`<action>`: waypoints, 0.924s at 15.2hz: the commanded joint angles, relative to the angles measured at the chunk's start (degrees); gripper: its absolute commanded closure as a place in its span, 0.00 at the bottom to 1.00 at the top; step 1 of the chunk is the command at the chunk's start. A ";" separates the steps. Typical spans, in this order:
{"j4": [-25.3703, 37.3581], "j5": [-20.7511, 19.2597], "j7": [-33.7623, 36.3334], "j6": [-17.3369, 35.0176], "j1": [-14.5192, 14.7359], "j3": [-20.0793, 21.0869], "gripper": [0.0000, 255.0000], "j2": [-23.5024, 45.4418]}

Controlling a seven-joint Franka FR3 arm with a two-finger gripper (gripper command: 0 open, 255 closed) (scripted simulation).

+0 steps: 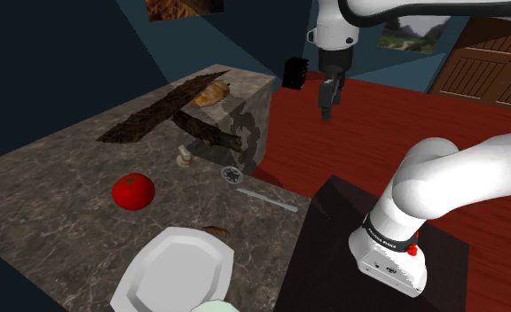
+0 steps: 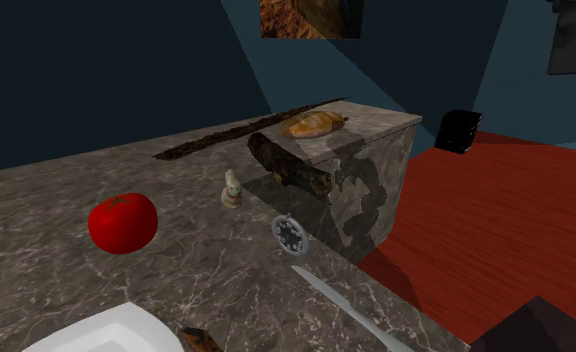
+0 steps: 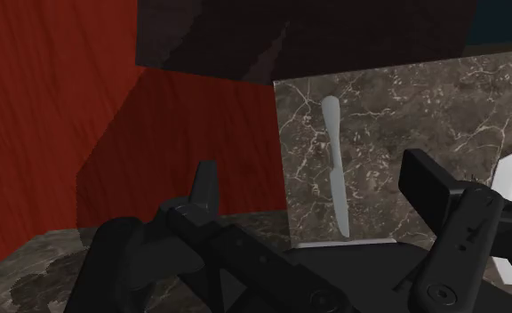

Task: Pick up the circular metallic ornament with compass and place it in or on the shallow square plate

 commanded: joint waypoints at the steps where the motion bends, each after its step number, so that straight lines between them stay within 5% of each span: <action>1: 0.00 0.00 0.00 0.00 0.00 0.00 0.00 0.00; 14: -2.88 2.67 0.16 27.00 2.57 2.49 0.00 21.53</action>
